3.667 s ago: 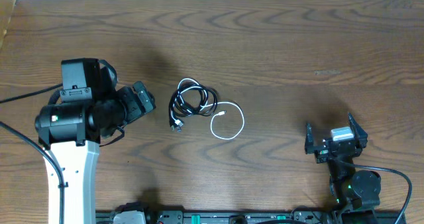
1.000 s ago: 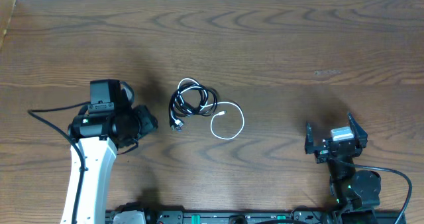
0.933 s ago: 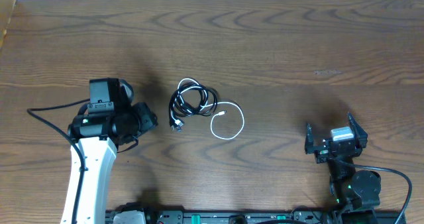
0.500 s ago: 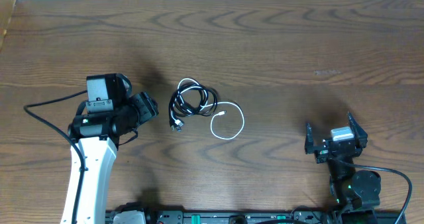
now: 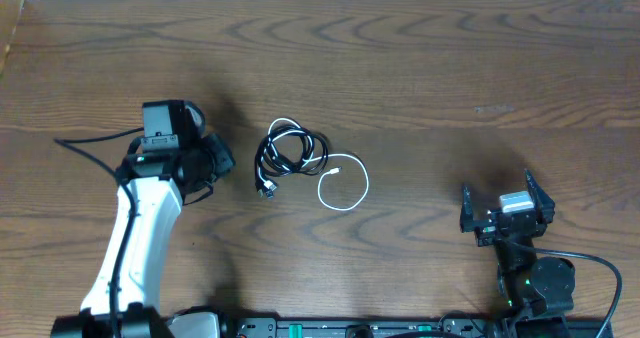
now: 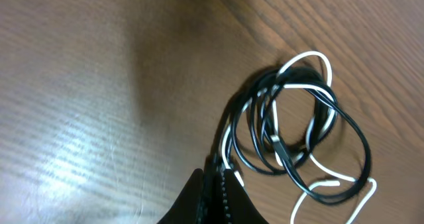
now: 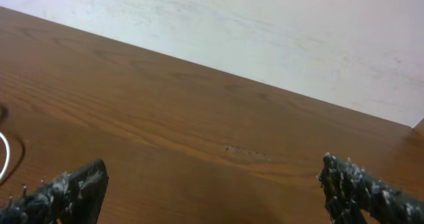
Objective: Untangle cables
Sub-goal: 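Lower the left gripper onto the bundle and close on the cables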
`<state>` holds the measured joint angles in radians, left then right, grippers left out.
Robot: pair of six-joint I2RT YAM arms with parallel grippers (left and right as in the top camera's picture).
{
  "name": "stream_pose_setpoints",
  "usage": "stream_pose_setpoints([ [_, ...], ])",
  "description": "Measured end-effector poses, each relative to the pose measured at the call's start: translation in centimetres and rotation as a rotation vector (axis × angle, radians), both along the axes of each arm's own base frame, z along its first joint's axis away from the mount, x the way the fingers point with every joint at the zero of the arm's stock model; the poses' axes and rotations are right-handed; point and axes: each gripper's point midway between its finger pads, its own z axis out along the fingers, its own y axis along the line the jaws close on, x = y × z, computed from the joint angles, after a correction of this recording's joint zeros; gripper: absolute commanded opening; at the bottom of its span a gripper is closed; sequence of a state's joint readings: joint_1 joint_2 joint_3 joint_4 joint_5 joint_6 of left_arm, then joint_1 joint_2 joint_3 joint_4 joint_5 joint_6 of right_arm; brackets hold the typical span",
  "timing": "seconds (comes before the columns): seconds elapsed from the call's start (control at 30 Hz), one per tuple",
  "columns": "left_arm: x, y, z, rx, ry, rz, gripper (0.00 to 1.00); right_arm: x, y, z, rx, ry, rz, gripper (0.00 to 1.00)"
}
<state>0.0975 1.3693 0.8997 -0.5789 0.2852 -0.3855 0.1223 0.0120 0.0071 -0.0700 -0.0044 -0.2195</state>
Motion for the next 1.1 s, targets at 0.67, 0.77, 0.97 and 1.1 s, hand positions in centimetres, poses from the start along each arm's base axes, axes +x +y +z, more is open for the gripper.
stream_pose_setpoints([
  [0.67,7.4,0.3,-2.8,-0.005,-0.168,-0.012,0.09,0.0,0.0,0.0,0.000,0.001,0.000,0.99],
  [0.77,8.1,0.4,-2.4,-0.001,-0.200,-0.013,0.10,0.0,0.0,0.0,0.000,0.001,0.000,0.99],
  [0.97,8.3,0.4,-2.3,0.000,-0.209,-0.013,0.10,0.0,0.0,0.0,0.000,0.000,0.000,0.99],
  [1.1,8.3,0.4,-2.3,0.000,-0.209,-0.013,0.10,0.0,0.0,0.0,0.000,0.001,0.000,0.99],
])
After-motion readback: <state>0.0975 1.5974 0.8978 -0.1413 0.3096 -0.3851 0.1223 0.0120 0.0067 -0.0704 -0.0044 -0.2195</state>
